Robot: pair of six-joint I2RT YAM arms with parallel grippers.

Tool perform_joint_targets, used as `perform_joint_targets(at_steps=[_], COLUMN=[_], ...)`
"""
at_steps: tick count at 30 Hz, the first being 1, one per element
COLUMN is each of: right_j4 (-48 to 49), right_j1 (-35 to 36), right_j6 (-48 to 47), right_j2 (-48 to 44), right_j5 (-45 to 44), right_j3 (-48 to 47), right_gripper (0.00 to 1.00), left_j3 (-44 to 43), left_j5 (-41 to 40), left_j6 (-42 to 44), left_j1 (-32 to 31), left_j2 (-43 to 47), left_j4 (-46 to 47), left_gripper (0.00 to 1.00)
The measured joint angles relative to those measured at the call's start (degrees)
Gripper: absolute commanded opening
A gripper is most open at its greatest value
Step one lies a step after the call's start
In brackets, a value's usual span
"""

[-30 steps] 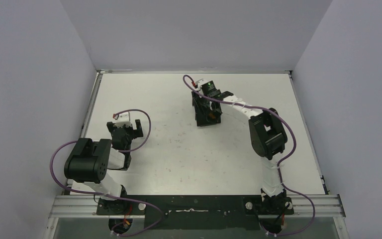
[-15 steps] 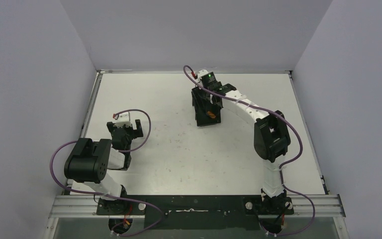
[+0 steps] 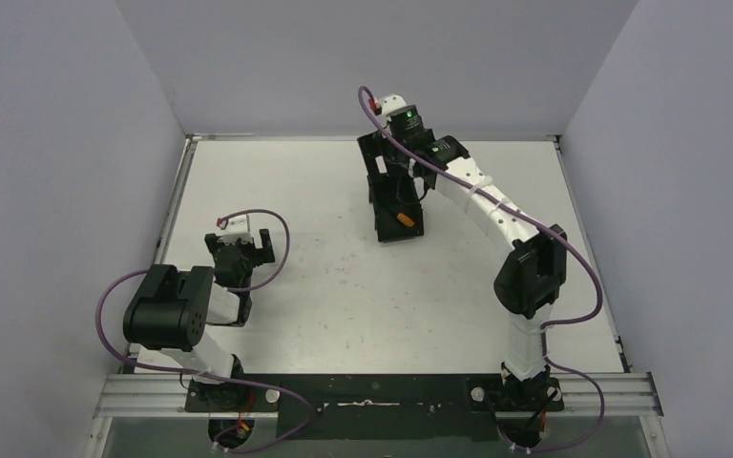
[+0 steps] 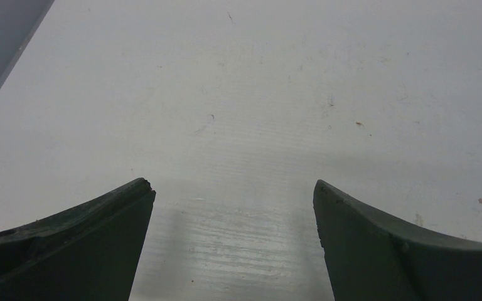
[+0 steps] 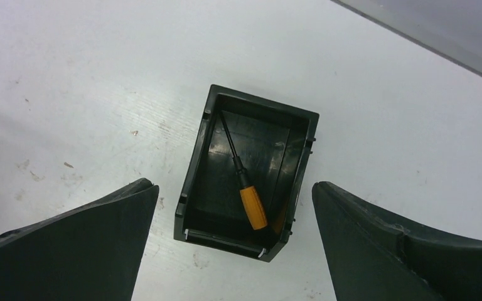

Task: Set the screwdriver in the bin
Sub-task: Reset both arms

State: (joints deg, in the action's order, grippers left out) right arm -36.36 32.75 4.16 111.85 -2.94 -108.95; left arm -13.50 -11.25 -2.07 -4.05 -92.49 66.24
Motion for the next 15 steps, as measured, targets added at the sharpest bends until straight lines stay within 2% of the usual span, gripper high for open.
perform_joint_targets(at_steps=[8,15], right_j4=[-4.4,-5.3], right_j1=[0.0,0.0], right_j6=[1.9,1.9], right_j2=[-0.1,-1.0], right_j5=[-1.6,-1.2], right_j3=[-11.3,-12.8], right_gripper=[1.0,1.0], left_j3=[0.0,0.0], left_j5=[0.0,0.0], left_j6=[0.0,0.0], left_j1=[0.0,0.0], left_j2=[0.0,0.0], left_j4=[0.0,0.0], left_gripper=[0.97,0.97])
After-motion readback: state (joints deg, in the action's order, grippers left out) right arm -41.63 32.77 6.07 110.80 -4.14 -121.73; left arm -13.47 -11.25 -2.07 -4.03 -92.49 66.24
